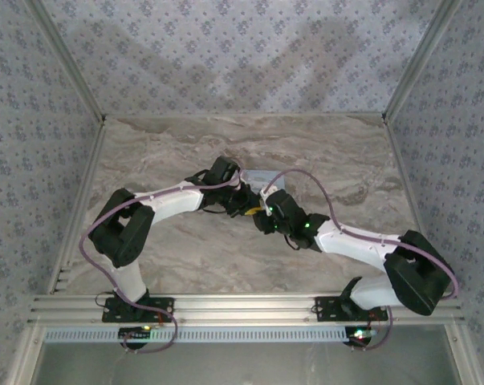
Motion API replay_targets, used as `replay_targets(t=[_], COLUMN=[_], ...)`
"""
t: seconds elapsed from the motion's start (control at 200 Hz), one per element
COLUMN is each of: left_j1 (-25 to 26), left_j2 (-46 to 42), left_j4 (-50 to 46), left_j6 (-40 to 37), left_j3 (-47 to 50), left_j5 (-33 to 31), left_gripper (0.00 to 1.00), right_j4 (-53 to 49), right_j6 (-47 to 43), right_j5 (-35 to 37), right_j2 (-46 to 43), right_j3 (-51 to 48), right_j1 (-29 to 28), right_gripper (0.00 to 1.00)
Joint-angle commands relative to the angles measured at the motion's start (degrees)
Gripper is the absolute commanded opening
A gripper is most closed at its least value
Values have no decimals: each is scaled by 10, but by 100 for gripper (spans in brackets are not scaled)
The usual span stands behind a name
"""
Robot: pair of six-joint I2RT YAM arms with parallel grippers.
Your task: Unlock a padlock with a key
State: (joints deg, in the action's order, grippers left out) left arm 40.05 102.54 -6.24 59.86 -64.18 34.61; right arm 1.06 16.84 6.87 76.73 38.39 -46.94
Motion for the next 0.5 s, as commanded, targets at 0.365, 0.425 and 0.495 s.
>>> replay_targets(t=[0.365,0.425,0.495], left_j1=[-4,-5,-4], left_j2=[-4,-5,-7], left_j4=[6,6,7], left_j6=[-1,-1,-2], left_j3=[-16,-16,-14], left_j5=[20,20,20], left_gripper=[0,0,0], right_j4=[15,20,35], right_j6=[-4,-1,12], right_j5=[-12,-25,-53], right_j2=[7,6,3], right_j3=[4,-1,-10], right_j1=[3,8,21], right_gripper=[0,0,0])
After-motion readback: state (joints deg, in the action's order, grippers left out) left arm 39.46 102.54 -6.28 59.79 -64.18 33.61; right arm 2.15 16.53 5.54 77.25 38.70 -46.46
